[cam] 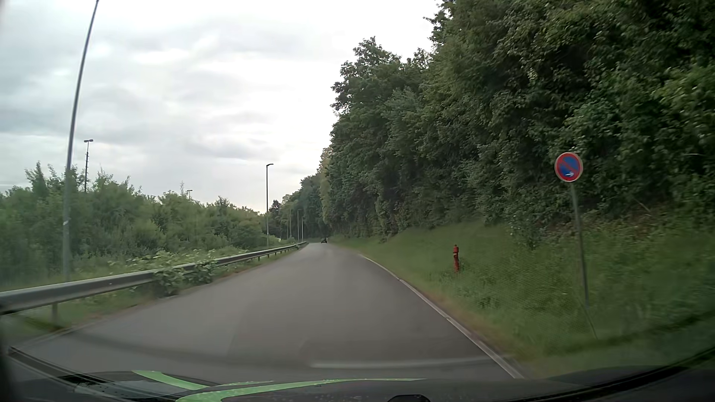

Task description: Follow the waypoints while adhering to traffic rules and regulations

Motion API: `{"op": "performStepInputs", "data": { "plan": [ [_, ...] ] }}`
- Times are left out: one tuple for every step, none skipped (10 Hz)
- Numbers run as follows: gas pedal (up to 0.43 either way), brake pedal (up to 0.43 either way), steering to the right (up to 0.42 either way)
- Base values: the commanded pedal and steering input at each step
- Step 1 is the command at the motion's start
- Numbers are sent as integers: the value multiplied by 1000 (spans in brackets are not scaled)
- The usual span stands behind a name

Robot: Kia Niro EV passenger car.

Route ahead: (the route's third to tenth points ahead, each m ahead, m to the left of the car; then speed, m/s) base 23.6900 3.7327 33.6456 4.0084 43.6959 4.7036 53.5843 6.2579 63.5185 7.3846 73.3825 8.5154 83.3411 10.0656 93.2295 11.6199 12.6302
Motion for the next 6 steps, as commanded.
{"op": "performStepInputs", "data": {
  "plan": [
    [118,0,-27],
    [118,0,-27],
    [118,0,-27],
    [118,0,-27],
    [118,0,-27],
    [118,0,-26]
  ]
}}
